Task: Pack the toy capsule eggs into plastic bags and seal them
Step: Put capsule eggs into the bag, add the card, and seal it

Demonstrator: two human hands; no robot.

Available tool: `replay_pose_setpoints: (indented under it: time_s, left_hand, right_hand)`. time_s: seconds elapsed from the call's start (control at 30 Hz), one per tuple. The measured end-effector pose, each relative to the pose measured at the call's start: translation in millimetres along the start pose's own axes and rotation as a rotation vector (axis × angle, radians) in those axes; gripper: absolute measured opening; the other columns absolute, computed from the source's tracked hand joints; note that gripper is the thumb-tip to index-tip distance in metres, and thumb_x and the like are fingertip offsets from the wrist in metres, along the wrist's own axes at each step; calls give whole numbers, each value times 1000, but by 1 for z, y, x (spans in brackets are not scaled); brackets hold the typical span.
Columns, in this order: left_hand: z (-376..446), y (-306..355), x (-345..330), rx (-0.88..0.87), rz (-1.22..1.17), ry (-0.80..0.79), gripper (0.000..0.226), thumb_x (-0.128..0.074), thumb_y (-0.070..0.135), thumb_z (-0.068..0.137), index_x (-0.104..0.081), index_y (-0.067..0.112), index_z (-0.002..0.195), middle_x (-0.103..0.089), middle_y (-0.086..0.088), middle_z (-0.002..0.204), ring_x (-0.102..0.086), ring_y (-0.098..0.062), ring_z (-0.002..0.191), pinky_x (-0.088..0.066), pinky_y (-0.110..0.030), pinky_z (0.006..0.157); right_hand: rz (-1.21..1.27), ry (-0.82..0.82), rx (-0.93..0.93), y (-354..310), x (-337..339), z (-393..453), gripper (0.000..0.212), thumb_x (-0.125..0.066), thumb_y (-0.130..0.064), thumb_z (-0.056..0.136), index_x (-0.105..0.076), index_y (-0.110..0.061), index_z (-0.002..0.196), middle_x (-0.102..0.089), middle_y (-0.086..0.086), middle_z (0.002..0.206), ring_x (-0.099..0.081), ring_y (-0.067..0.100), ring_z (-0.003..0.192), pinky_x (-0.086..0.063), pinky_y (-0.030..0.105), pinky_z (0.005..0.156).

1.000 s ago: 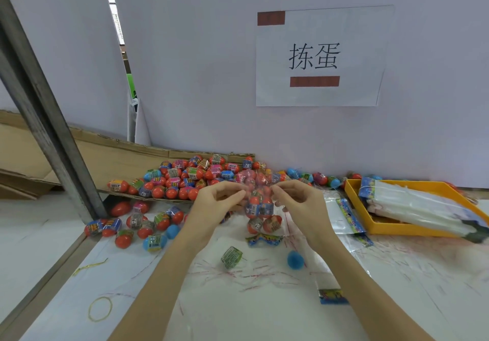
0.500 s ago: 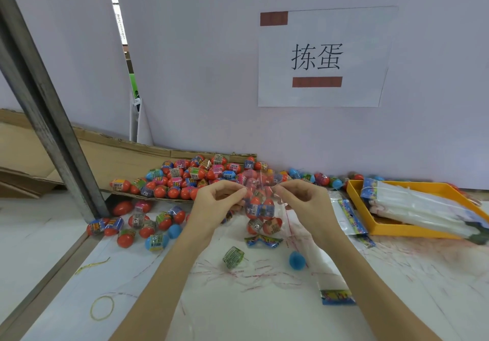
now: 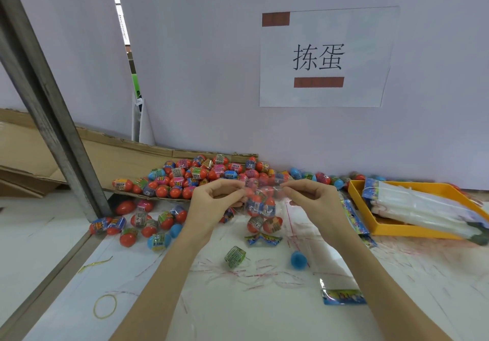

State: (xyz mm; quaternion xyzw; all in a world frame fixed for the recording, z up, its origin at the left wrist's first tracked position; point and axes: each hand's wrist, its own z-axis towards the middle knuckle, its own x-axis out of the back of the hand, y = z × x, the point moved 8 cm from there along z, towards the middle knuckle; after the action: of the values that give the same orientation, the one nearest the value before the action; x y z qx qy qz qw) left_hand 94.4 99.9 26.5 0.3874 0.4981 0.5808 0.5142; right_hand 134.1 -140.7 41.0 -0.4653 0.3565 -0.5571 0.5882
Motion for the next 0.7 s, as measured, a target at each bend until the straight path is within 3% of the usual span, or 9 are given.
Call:
replay_pose_setpoints:
  time_s: [0.37, 0.6, 0.7]
  left_hand:
    - [0, 8, 4, -55, 136, 4, 25, -75, 2, 92, -85, 24, 91, -82, 2, 96, -77, -15, 95, -61, -23, 84]
    - [-1, 12, 3, -89, 162, -37, 28, -60, -5, 99, -83, 11, 101, -82, -3, 99, -77, -19, 98, -61, -26, 91]
    - [-2, 13, 1, -91, 120, -52, 18, -66, 6, 100, -82, 11, 105, -82, -4, 99, -77, -19, 98, -60, -24, 87]
  right_hand:
    - [-5, -38, 48, -7, -2, -3, 19, -71, 0, 92, -81, -15, 96, -79, -4, 92, -75, 11, 89, -57, 16, 77]
    - [-60, -34, 27, -4, 3, -1, 23, -69, -2, 95, -82, -21, 96, -79, -8, 91, -74, 7, 92, -56, 13, 77]
    - [-84, -33, 3, -2, 4, 0, 28, -66, 0, 96, -82, -23, 97, -79, -11, 92, -73, 5, 94, -56, 13, 77]
